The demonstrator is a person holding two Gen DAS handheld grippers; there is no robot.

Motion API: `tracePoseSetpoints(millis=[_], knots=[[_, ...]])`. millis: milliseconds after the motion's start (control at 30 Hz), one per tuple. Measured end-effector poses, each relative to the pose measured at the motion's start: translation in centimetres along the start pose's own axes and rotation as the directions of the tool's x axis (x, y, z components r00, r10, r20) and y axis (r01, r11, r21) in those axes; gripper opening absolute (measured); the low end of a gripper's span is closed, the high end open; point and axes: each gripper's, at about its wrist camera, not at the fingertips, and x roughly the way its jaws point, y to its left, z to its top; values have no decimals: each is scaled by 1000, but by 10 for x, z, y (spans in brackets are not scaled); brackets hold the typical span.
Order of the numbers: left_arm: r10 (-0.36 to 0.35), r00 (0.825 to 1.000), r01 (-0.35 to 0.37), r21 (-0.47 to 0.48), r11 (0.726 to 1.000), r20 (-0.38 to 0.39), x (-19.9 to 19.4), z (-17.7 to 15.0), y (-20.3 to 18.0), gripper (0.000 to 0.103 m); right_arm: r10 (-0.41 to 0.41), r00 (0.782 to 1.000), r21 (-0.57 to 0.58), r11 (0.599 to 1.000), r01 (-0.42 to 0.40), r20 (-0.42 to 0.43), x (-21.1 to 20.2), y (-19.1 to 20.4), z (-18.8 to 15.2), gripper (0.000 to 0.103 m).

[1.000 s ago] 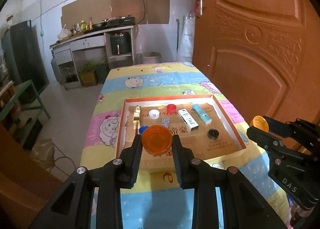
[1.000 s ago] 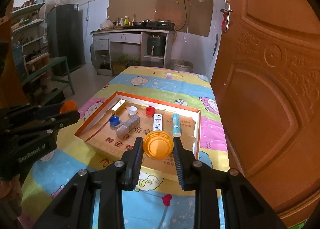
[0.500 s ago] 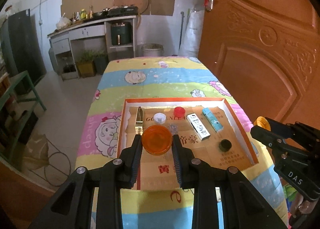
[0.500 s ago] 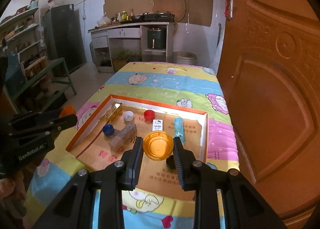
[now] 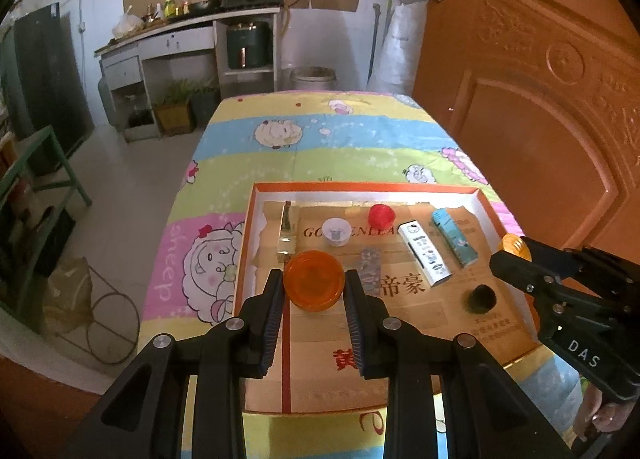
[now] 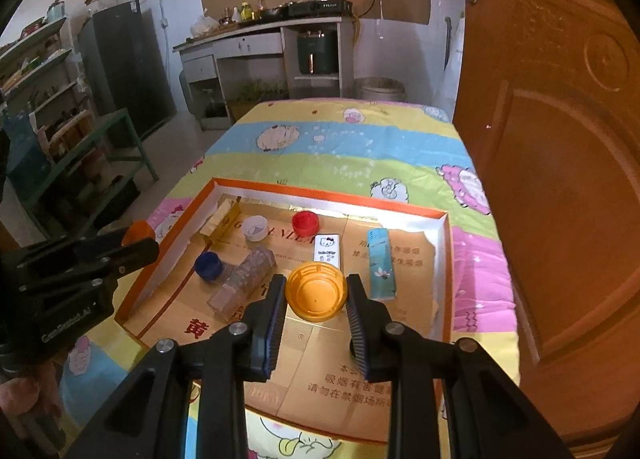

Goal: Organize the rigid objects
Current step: 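Carry both orange caps with both tools over the box lid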

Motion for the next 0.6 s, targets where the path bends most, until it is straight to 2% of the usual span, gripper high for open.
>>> tracePoseSetpoints(millis=[600], knots=[[-3,996,2,-5,1000,-86,38,-21,6,30,11,997,-24,1000,-13,-76,38,10,-10,30]])
